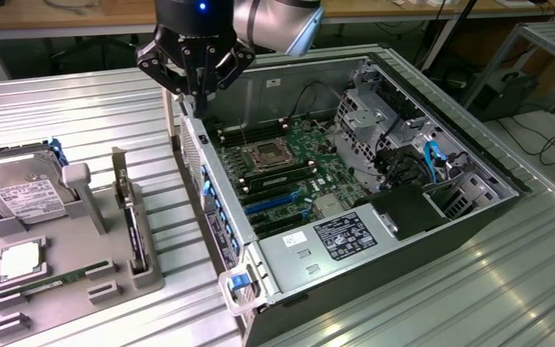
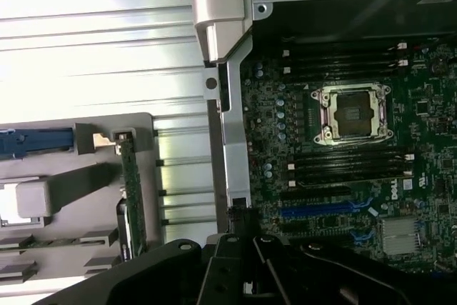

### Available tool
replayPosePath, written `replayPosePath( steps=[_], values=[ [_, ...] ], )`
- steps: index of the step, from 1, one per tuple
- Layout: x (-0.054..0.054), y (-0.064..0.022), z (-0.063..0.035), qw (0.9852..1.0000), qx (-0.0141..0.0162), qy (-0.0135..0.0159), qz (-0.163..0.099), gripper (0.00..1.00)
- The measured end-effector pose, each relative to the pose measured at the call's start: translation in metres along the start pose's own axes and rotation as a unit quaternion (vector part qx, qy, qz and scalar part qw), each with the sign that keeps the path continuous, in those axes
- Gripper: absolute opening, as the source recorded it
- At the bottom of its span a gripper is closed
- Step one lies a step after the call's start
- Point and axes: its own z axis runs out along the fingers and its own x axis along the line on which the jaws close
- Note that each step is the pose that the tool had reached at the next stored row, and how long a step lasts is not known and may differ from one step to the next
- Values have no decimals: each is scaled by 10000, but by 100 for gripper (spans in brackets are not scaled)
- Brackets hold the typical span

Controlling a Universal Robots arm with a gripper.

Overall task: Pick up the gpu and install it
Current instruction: 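Reach for the gpu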

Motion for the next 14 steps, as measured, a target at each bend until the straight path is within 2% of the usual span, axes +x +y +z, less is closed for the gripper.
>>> replayPosePath(
  steps=[14],
  values=[
    [166,-27,-5,10000,0,0,0,11]
  ],
)
